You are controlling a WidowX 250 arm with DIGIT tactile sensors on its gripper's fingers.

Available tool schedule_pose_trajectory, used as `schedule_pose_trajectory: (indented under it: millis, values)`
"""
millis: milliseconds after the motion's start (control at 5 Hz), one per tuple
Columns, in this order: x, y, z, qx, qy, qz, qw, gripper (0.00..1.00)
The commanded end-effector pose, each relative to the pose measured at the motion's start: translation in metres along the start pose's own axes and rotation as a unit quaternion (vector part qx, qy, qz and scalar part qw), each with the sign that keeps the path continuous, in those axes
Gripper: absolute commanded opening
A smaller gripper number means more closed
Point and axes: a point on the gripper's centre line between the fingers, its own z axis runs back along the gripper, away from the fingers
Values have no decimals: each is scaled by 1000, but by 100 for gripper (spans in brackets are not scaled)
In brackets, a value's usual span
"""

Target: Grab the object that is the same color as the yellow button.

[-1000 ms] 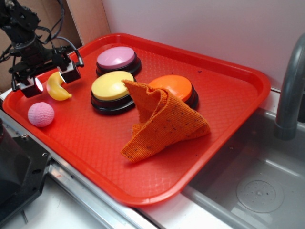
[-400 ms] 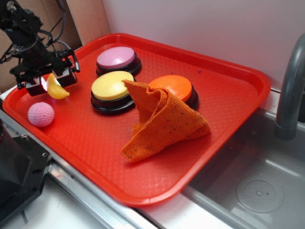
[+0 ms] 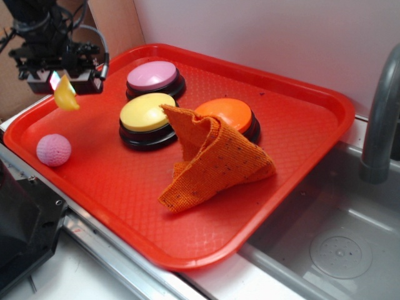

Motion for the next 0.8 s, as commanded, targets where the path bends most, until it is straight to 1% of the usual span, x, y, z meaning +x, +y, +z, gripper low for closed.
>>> schedule_pose_trajectory:
  millis: [0,200,400,600]
  values:
    - [-21,-24,66,-81,11,-133,988,0]
    - [-37,-39,84,-117,22,-160,980,0]
    - [-49,-49,86,-122,28,-142,982,0]
    - [-43,-40,87,-101,30,-129,986,0]
